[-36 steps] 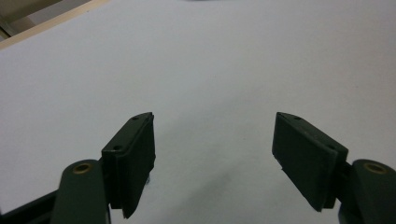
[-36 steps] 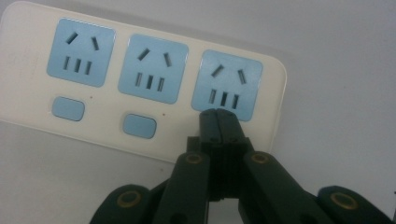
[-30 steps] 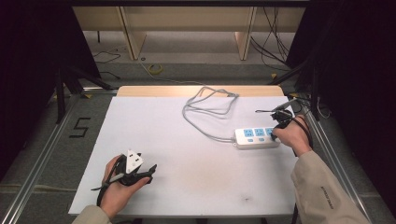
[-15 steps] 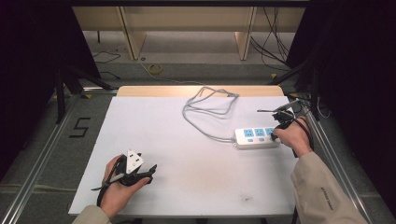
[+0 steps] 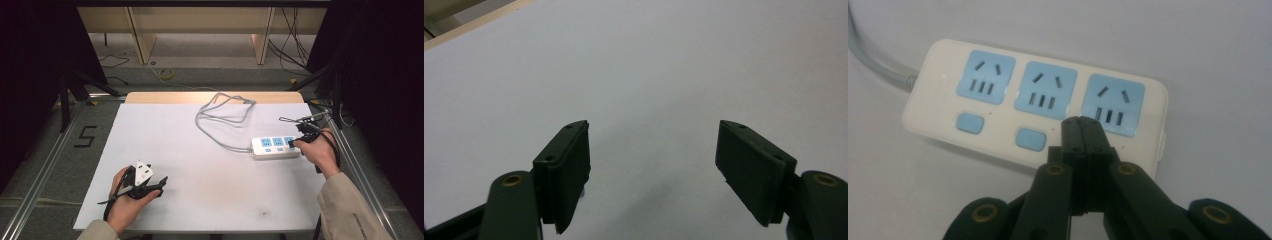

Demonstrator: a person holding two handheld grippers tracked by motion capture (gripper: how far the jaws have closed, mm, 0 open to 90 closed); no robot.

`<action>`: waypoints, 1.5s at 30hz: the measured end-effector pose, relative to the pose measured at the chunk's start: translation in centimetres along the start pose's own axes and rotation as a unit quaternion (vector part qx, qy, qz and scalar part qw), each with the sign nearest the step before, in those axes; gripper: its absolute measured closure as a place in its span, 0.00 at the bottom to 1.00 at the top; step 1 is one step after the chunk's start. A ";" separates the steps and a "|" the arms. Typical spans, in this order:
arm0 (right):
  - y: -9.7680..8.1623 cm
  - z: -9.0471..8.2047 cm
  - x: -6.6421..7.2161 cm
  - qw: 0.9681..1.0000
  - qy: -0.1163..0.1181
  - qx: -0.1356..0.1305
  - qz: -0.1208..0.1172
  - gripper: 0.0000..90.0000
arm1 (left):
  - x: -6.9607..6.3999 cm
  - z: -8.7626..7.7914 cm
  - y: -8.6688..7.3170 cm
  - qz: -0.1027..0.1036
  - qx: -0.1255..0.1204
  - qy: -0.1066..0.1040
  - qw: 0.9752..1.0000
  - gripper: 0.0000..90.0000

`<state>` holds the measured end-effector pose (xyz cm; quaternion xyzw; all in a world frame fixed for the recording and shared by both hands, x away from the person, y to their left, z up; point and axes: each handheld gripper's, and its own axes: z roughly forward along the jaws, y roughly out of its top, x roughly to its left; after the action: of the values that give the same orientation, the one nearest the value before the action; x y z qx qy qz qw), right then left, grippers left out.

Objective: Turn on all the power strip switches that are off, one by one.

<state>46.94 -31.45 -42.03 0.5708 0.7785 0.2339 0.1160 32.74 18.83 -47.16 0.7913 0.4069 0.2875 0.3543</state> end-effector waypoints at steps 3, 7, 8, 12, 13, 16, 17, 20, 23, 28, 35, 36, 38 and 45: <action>-0.3 -0.4 0.4 1.000 0.003 -0.010 -0.009 0.99 | 0.0 0.0 -0.1 0.000 0.002 -0.002 1.000 0.33; -0.6 -0.8 1.1 0.999 0.007 -0.022 -0.024 0.97 | 0.0 0.1 -0.1 0.002 0.002 -0.003 1.000 0.33; -0.7 -0.9 1.2 0.999 0.009 -0.024 -0.027 0.96 | -0.1 0.1 -0.1 0.000 0.002 -0.002 1.000 0.33; -1.2 -1.3 1.8 0.998 0.018 -0.039 -0.041 0.93 | -0.1 0.0 -0.1 0.001 0.005 -0.004 1.000 0.33; -1.4 -1.3 2.0 0.998 0.022 -0.042 -0.044 0.92 | -0.1 0.0 -0.1 0.000 0.006 -0.004 1.000 0.33; -1.9 -1.4 2.6 0.997 0.029 -0.051 -0.057 0.89 | -0.2 0.0 -0.2 0.000 0.006 -0.004 1.000 0.33; -2.1 -1.4 2.9 0.996 0.034 -0.055 -0.060 0.88 | -0.2 0.1 -0.2 0.001 0.006 -0.005 1.000 0.33; -2.7 -1.3 3.6 0.994 0.047 -0.059 -0.073 0.84 | -0.2 0.1 -0.2 0.001 0.010 -0.007 1.000 0.33; -3.2 -1.3 4.4 0.993 0.052 -0.063 -0.085 0.80 | -0.2 0.1 -0.3 0.001 0.011 -0.008 1.000 0.33; -4.0 -1.3 5.6 0.989 0.069 -0.084 -0.102 0.73 | -0.3 0.1 -0.3 0.000 0.014 -0.011 1.000 0.33; -5.7 -1.3 7.2 0.981 0.096 -0.120 -0.121 0.66 | -0.4 0.1 -0.5 -0.002 0.017 -0.013 1.000 0.33; -6.0 -1.3 7.5 0.979 0.101 -0.124 -0.124 0.65 | -0.3 0.1 -0.5 -0.002 0.018 -0.013 1.000 0.33; -6.6 -1.2 8.0 0.976 0.110 -0.135 -0.129 0.64 | -0.4 0.1 -0.5 -0.004 0.019 -0.014 1.000 0.32; -8.0 -0.6 9.3 0.970 0.131 -0.149 -0.142 0.62 | -0.2 0.1 -0.5 -0.009 0.017 -0.014 1.000 0.32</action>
<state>37.02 -24.74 -44.68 0.3950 0.8163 0.4014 0.1286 32.52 18.85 -47.67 0.7975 0.4135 0.2669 0.3490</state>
